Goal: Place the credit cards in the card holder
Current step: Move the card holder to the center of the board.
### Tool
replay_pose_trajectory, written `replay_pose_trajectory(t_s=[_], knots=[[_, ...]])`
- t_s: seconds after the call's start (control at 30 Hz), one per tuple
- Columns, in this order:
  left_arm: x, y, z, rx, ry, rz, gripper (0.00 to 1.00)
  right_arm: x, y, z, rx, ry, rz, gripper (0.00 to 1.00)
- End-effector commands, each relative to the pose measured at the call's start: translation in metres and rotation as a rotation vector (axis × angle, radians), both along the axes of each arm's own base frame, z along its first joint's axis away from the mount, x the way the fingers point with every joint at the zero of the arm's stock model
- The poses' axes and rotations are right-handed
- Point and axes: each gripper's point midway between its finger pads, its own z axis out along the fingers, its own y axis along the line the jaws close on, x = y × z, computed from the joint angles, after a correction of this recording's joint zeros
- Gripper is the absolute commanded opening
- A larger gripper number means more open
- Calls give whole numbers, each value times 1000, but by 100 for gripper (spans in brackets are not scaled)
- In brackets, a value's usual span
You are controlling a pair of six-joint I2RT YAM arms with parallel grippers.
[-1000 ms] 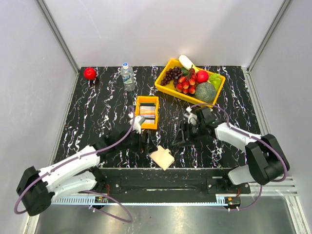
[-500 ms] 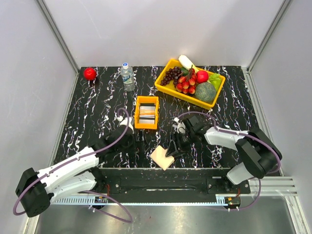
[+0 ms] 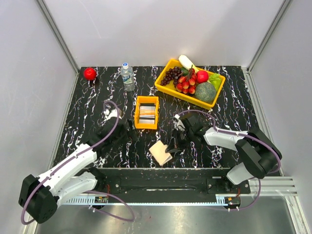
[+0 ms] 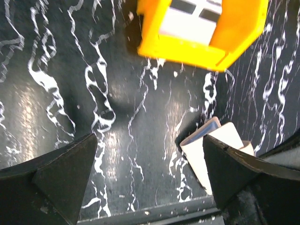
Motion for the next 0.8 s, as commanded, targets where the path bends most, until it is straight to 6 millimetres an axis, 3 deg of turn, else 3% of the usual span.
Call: replay_pose_trajectory(t_s=[0.0,0.03,0.13,0.27,0.37,0.43,0.5,0.6,0.77], knots=[[41,-1,42,-52,-129,29,99,43,15,31,67,-159,-168,0],[50,0,45,-59,-136,34,99,45,19,37,109,-150,-187,0],[73,-3,54,-70,-145,23,99,37,21,33,124,-130,-161,34],[97,-7,62,-43,-152,8,99,33,0,33,6,-174,-150,65],[108,-6,61,-41,-146,11,99,34,-14,44,-71,-225,-140,73],[113,-4,61,-36,-141,13,99,44,-22,54,-129,-281,-160,78],[115,-1,63,-17,-134,18,99,61,-25,69,-173,-350,-176,80],[113,6,69,-10,-147,55,99,105,-23,98,-236,-467,-233,85],[103,12,80,-29,-170,78,99,178,-13,110,-315,-495,-324,86]])
